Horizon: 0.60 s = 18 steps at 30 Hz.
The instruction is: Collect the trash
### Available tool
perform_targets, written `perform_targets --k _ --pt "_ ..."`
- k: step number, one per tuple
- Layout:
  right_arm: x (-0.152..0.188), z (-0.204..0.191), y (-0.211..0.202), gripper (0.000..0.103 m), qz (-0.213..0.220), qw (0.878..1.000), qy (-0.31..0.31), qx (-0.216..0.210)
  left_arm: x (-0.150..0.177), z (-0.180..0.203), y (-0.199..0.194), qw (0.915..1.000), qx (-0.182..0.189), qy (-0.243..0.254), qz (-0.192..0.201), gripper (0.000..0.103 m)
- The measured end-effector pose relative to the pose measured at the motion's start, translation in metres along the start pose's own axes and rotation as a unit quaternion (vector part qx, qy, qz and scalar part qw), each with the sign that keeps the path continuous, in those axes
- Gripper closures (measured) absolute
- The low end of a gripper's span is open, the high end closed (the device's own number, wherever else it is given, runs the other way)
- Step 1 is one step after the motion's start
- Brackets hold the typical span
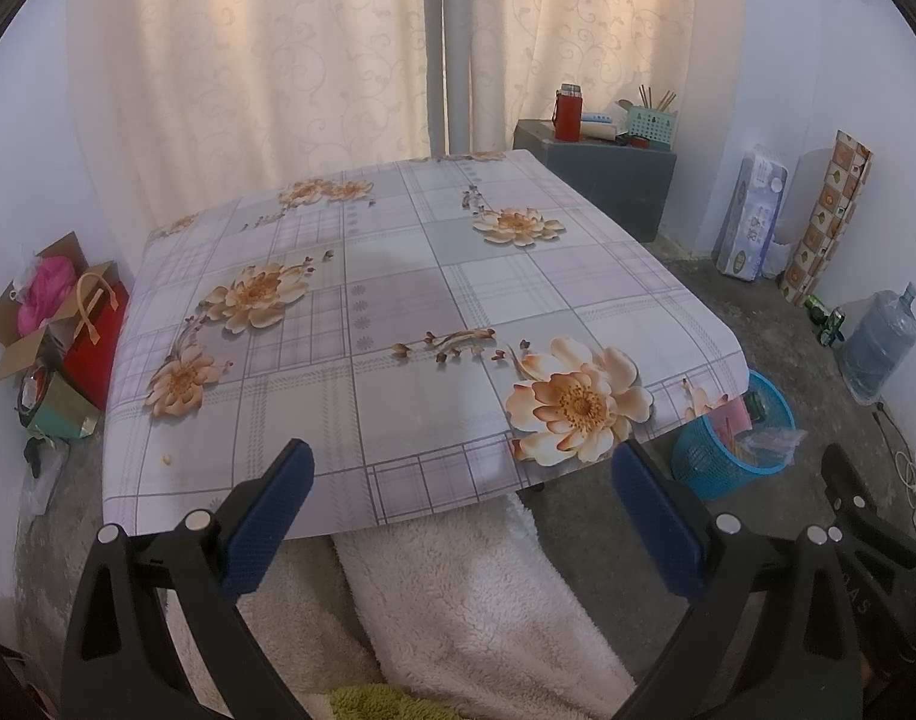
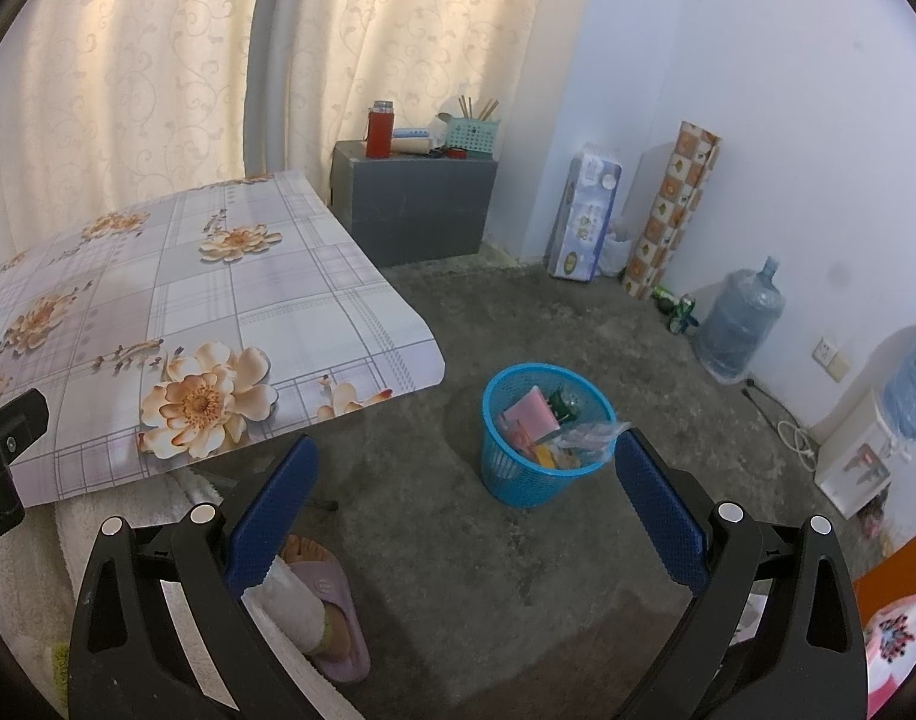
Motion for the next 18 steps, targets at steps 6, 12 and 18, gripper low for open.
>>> perform_targets --k 6,12,18 --pt "-0.0017 -0.0004 0.0000 0.008 0.000 1.000 -0.001 0.000 0.0011 0.0004 -0.0005 1.0000 -0.001 -0.001 -0.002 0.006" --pt "-0.0017 -0.0006 0.0000 0.008 0.001 1.000 -0.001 0.001 0.0013 0.0005 -0.0006 1.0000 -0.001 -0.001 -0.001 0.006" --pt "-0.0017 -0.0004 0.0001 0.008 0.001 1.000 -0.001 0.000 0.0024 0.0001 -0.0009 1.0000 -0.001 -0.002 -0.002 0.006"
Point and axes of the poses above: each gripper's, at about its wrist camera, not at the fingertips, and y roughly the way its jaws point, z to its right, x to its underside, the point moved 10 cm from there along y, roughly the way its jaws point, and after that the axes turned 15 degrees about y, right-handed, at the moved point
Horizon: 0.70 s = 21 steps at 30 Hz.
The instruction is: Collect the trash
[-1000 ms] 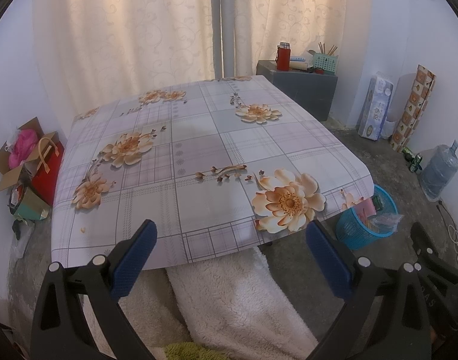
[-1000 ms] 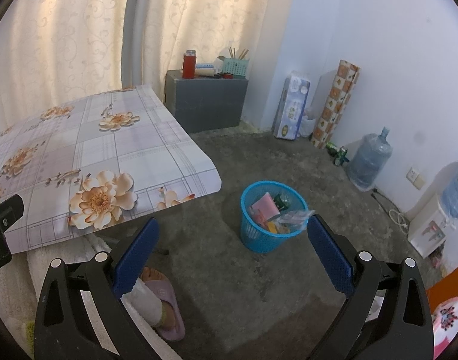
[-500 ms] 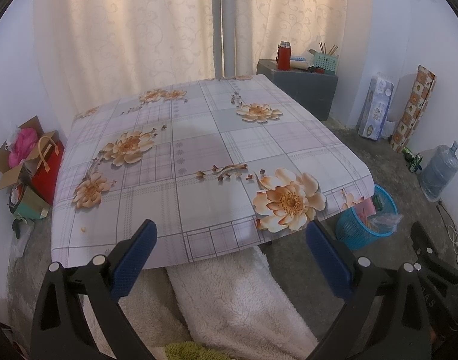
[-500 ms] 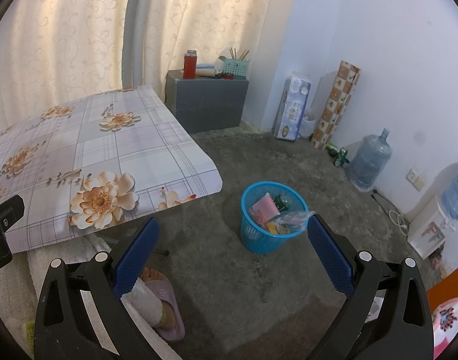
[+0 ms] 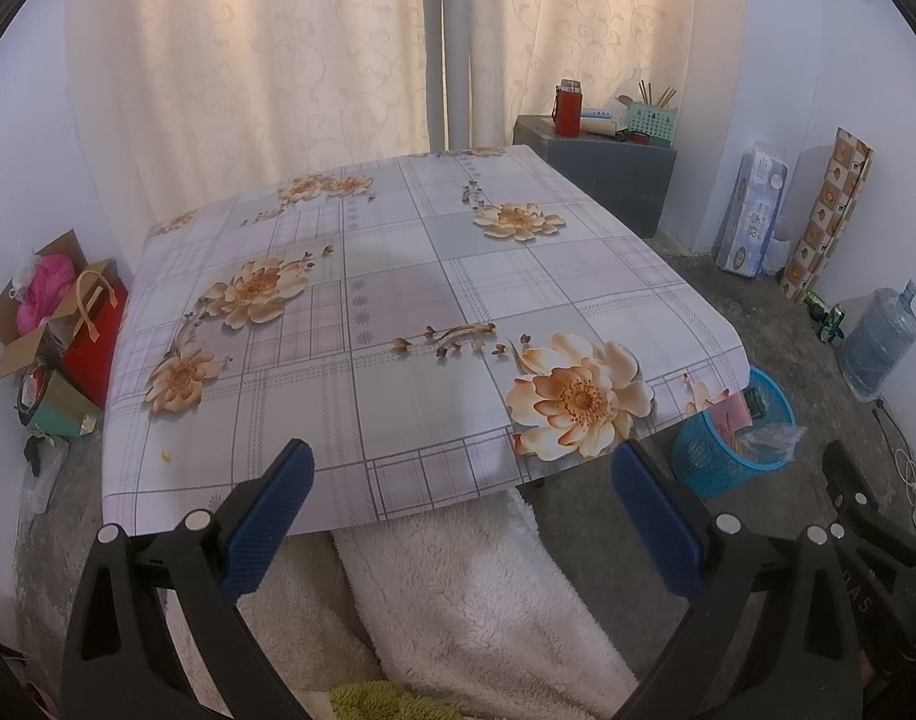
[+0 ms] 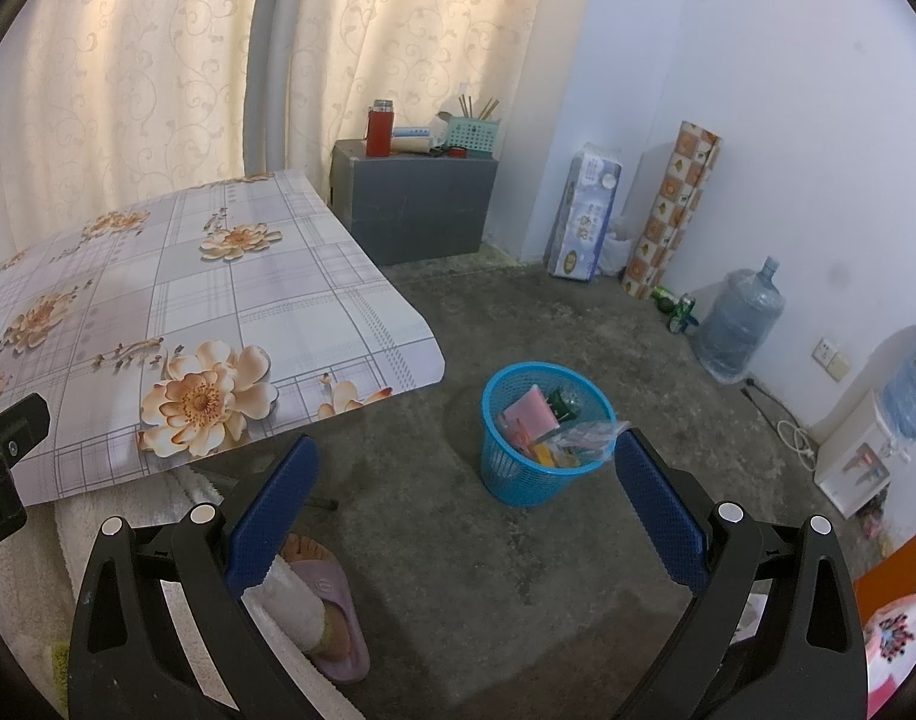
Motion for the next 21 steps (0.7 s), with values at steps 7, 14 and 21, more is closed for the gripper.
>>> perform_targets --k 7,14,21 --pt "0.0000 -0.0001 -0.0002 0.008 0.000 1.000 0.000 0.000 -0.0002 0.0000 0.0002 1.0000 0.000 0.001 0.000 0.006" --pt "0.0000 -0.0002 0.0002 0.008 0.000 1.000 0.000 0.000 -0.0004 0.0001 0.0005 1.0000 0.000 0.000 0.000 0.006" --pt "-0.0013 -0.0007 0.0003 0.008 0.000 1.000 0.000 -0.001 0.0004 0.0004 0.0001 1.0000 0.000 0.000 -0.001 0.006"
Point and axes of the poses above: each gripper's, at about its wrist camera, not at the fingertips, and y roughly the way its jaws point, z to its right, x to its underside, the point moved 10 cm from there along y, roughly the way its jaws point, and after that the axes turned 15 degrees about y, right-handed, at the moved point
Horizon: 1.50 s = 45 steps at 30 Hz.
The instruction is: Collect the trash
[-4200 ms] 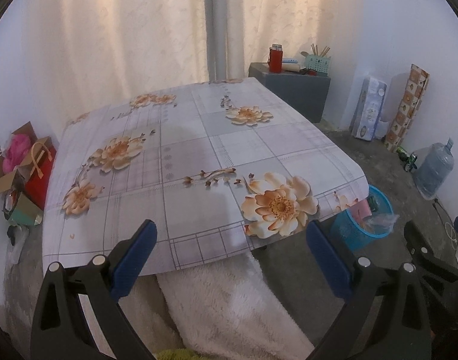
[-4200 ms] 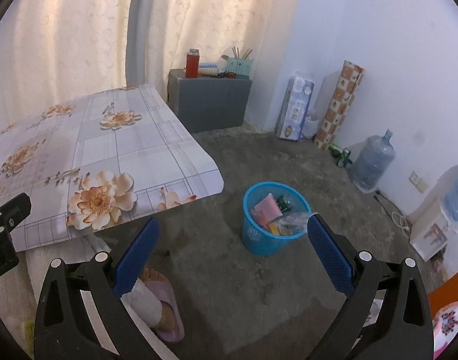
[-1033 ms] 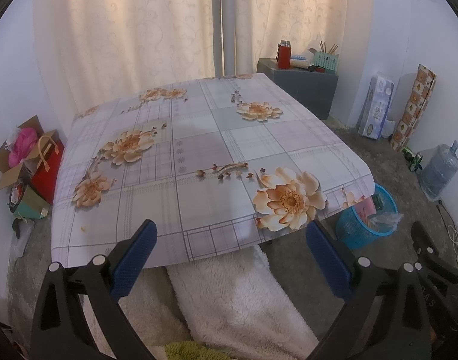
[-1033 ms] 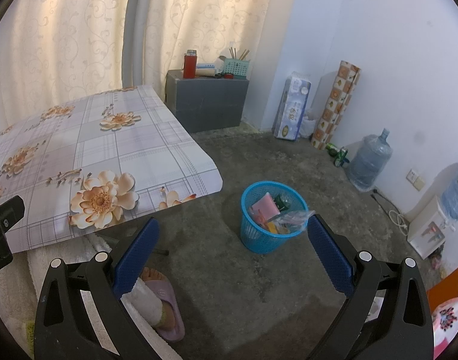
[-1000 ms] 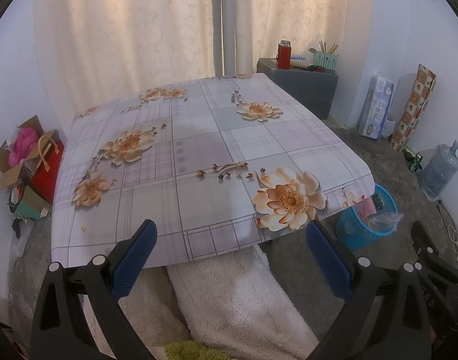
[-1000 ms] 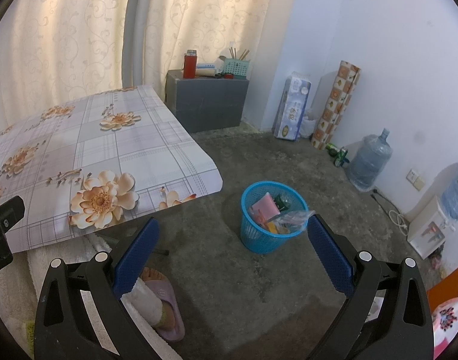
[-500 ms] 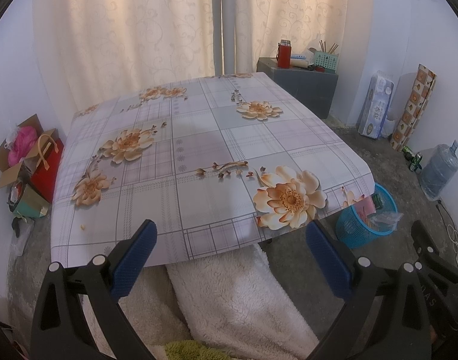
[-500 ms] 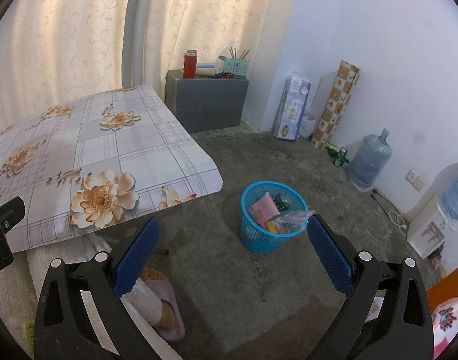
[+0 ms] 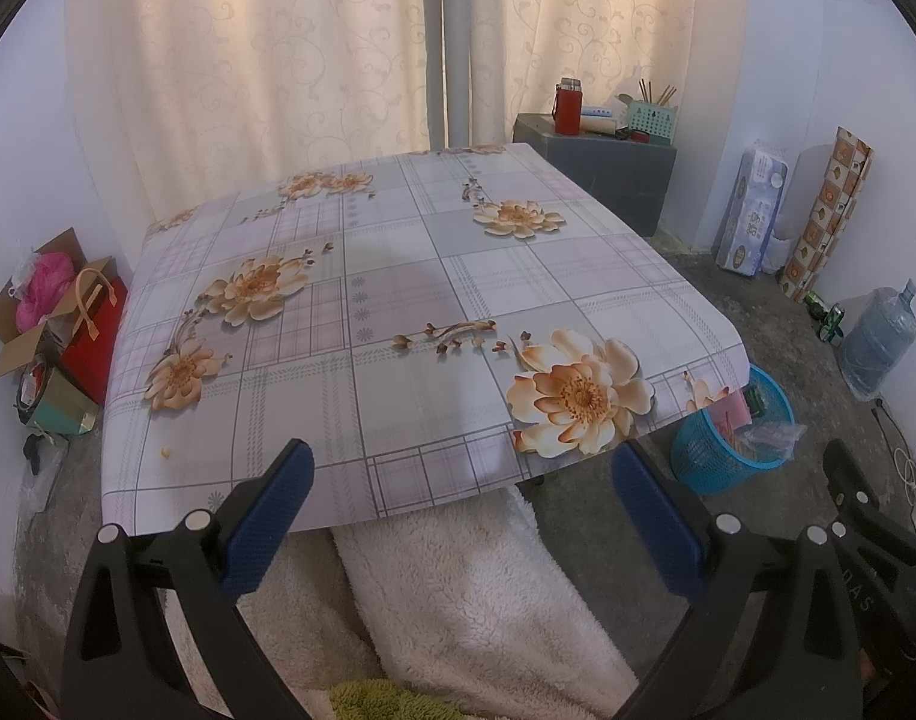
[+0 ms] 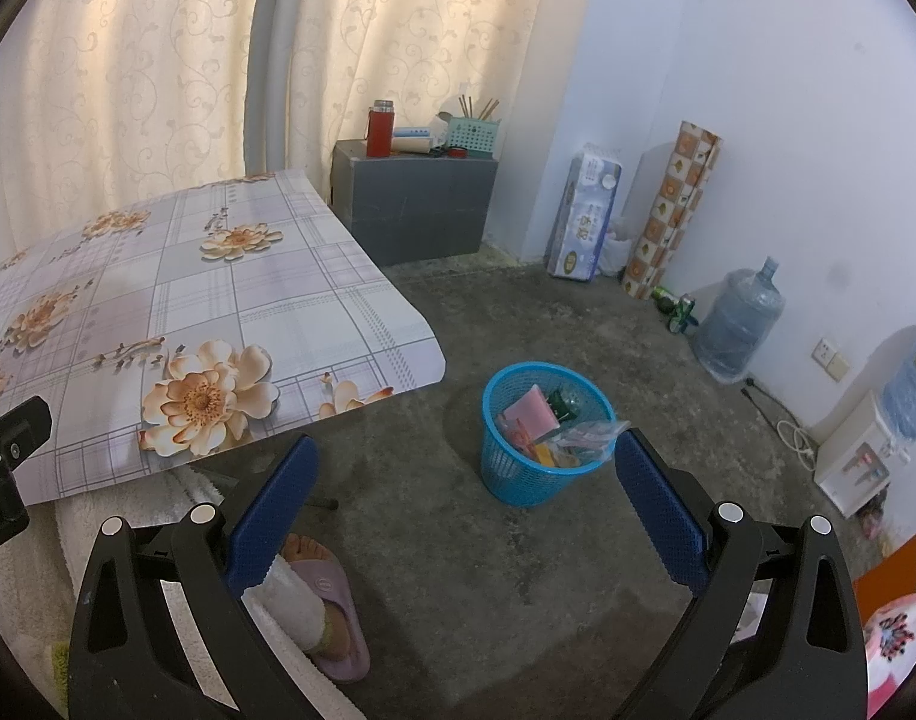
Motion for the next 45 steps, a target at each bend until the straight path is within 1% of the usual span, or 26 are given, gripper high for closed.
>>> perform_targets --k 8,45 --pt "-0.0003 0.0005 -0.0001 0.008 0.000 1.000 -0.001 0.000 0.0066 0.0042 -0.0013 1.0000 0.001 0.002 -0.002 0.006" --pt "0.0005 -0.0012 -0.0001 0.008 0.000 1.000 0.000 0.001 0.0027 0.0008 0.0001 1.0000 0.001 0.001 -0.003 0.006"
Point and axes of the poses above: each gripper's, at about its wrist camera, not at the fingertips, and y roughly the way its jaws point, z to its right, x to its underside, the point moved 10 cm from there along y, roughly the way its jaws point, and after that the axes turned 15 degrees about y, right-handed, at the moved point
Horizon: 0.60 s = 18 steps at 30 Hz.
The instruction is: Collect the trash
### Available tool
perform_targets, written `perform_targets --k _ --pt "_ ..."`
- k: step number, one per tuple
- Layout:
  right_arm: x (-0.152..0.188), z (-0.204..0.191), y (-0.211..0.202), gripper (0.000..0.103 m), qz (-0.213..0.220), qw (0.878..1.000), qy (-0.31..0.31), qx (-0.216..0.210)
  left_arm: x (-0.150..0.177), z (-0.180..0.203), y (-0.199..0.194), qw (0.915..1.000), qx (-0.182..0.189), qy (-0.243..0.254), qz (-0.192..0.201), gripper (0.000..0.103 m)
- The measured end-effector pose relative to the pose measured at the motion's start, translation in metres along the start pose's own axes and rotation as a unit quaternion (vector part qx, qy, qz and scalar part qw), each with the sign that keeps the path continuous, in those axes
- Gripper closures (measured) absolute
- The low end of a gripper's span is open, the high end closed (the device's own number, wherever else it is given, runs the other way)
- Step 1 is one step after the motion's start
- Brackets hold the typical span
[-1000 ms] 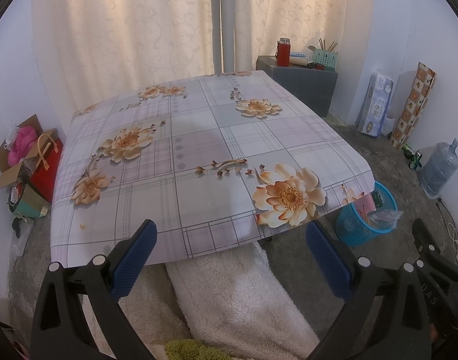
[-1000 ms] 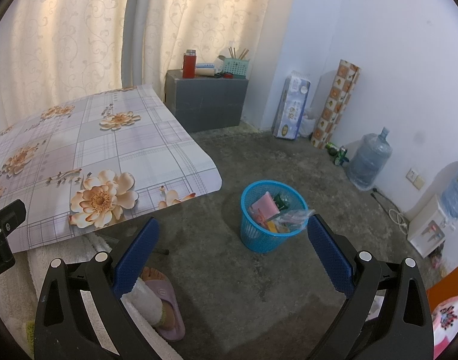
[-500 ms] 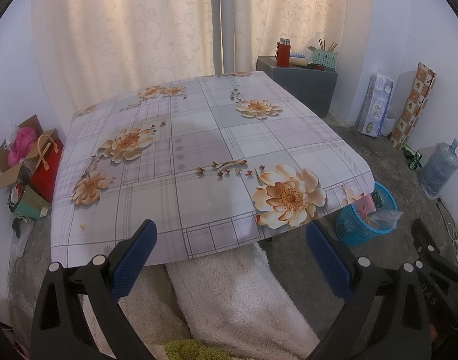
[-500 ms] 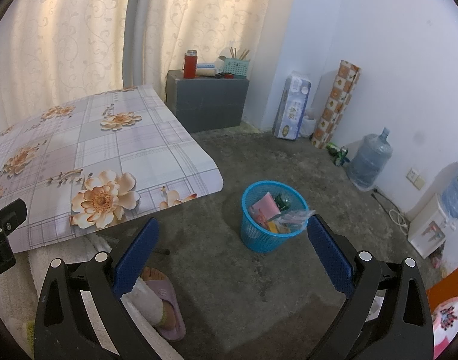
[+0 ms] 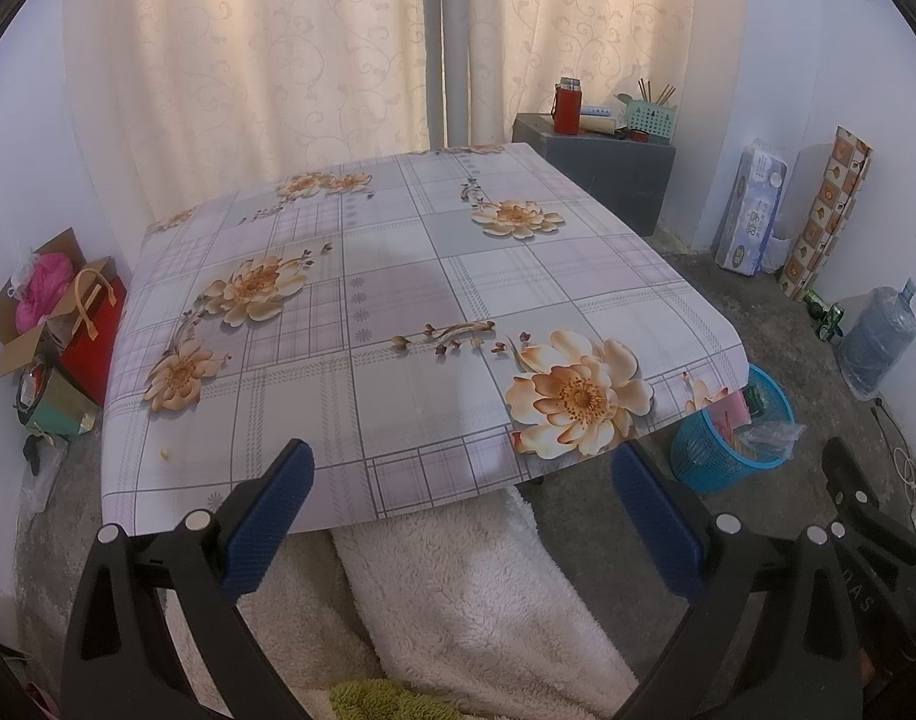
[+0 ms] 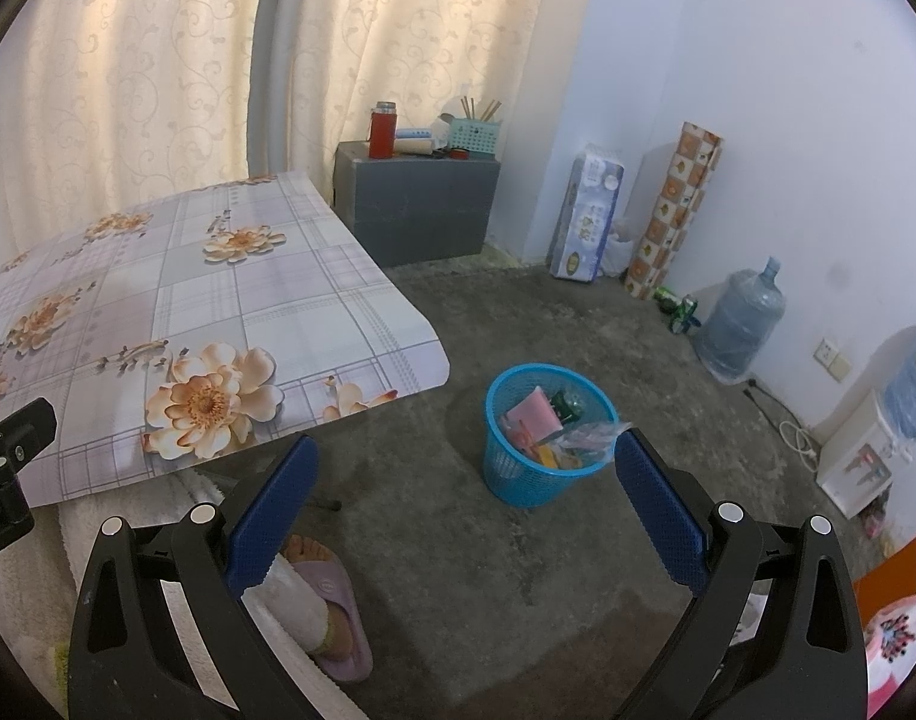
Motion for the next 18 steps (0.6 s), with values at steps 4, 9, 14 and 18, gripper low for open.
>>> perform_targets --k 4,9,14,18 --pt "0.0002 -0.0001 0.0001 0.008 0.000 1.000 0.000 0.000 0.0001 -0.0003 0.0002 1.0000 0.000 0.000 0.000 0.006" --pt "0.0003 -0.0006 -0.0001 0.008 0.000 1.000 0.001 0.001 0.0014 0.0002 -0.0001 1.0000 0.001 0.000 -0.001 0.006" --pt "0.0003 -0.0004 0.0000 0.008 0.000 1.000 0.001 0.000 -0.0004 0.0010 -0.0001 1.0000 0.002 0.000 -0.003 0.006" --pt "-0.0003 -0.0002 -0.0004 0.008 0.000 1.000 0.000 0.000 0.0000 0.0009 0.0000 1.0000 0.002 0.000 -0.003 0.006"
Point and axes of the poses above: each gripper's, at about its wrist camera, not at the fingertips, and y roughly the way its jaws point, z to its right, x to its underside, the point moved 10 cm from there along y, roughly the way its jaws point, and after that the axes turned 15 degrees about y, right-handed, at the moved point
